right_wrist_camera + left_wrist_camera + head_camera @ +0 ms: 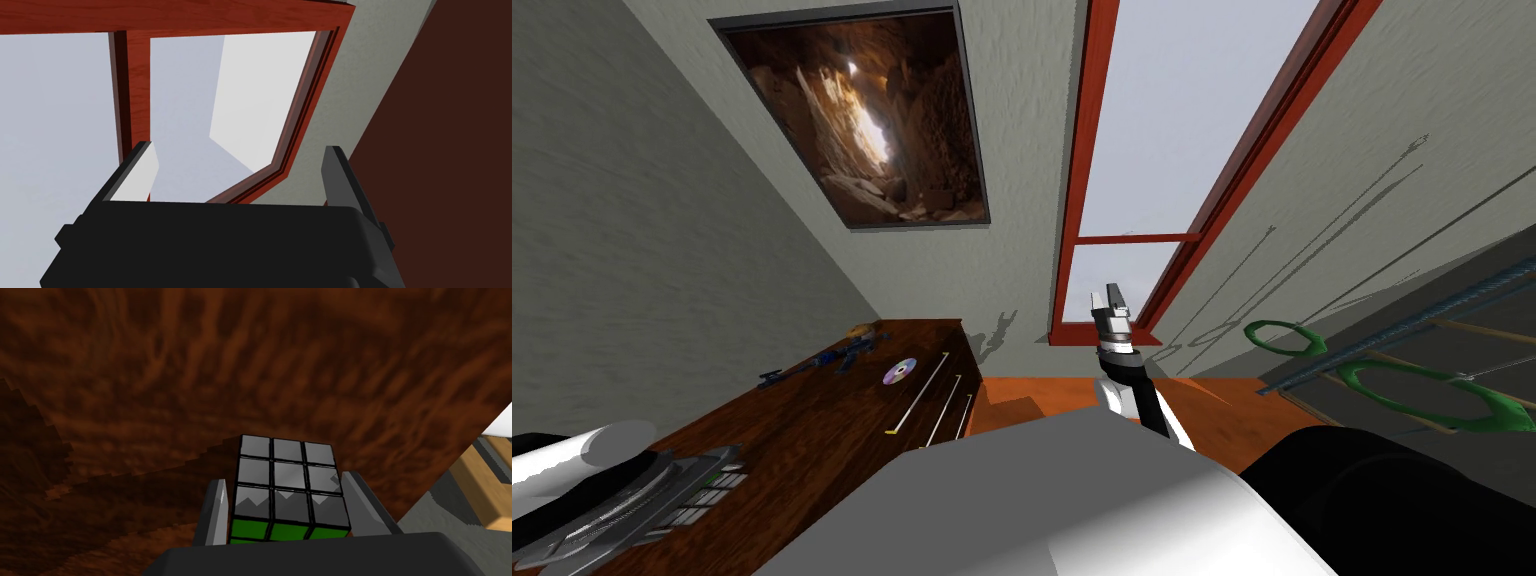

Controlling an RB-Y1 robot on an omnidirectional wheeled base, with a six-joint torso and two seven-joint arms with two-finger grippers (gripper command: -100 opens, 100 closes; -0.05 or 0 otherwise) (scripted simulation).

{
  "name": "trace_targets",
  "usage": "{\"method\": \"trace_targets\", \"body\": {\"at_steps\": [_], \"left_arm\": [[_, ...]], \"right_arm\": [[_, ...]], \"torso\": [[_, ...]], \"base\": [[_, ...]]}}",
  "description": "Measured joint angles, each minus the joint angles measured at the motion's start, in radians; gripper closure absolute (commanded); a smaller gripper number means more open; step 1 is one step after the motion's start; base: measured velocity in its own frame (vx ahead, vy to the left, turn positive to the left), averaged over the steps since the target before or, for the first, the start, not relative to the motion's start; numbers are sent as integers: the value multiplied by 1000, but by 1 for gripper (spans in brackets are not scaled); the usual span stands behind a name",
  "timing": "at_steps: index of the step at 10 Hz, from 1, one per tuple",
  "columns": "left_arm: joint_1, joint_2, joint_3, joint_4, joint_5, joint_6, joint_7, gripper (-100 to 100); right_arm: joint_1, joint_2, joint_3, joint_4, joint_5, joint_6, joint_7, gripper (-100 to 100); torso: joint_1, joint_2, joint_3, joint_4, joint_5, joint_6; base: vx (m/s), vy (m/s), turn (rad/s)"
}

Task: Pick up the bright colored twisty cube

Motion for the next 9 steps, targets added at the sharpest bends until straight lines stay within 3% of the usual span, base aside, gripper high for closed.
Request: {"method": "trace_targets", "body": {"at_steps": [2, 3, 4, 5, 6, 7, 9], "left_arm": [[0, 0, 0, 0, 0, 0, 0, 100], [0, 0, 0, 0, 0, 0, 1, 0], [0, 0, 0, 0, 0, 0, 1, 100], [-29, -21, 12, -1, -27, 18, -5, 100], [-28, -26, 21, -25, -43, 30, 5, 100], [-79, -56, 24, -22, -85, 54, 13, 100], [-66, -60, 41, -68, -114, 74, 34, 100]], "right_arm": [[0, 0, 0, 0, 0, 0, 0, 0], [0, 0, 0, 0, 0, 0, 0, 0], [0, 0, 0, 0, 0, 0, 0, 0], [0, 0, 0, 0, 0, 0, 0, 0], [0, 0, 0, 0, 0, 0, 0, 0], [0, 0, 0, 0, 0, 0, 0, 0], [0, 0, 0, 0, 0, 0, 0, 0]], "torso": [[0, 0, 0, 0, 0, 0], [0, 0, 0, 0, 0, 0], [0, 0, 0, 0, 0, 0], [2, 0, -1, -1, 2, -3], [2, 0, -1, -2, 4, -3], [3, -2, -2, -2, 8, -2], [4, -1, -2, -3, 11, -1]], "base": [[0, 0, 0], [0, 0, 0], [27, 31, 285], [35, 24, 156], [40, 37, 268], [36, 21, 132], [15, 18, 150]]}}
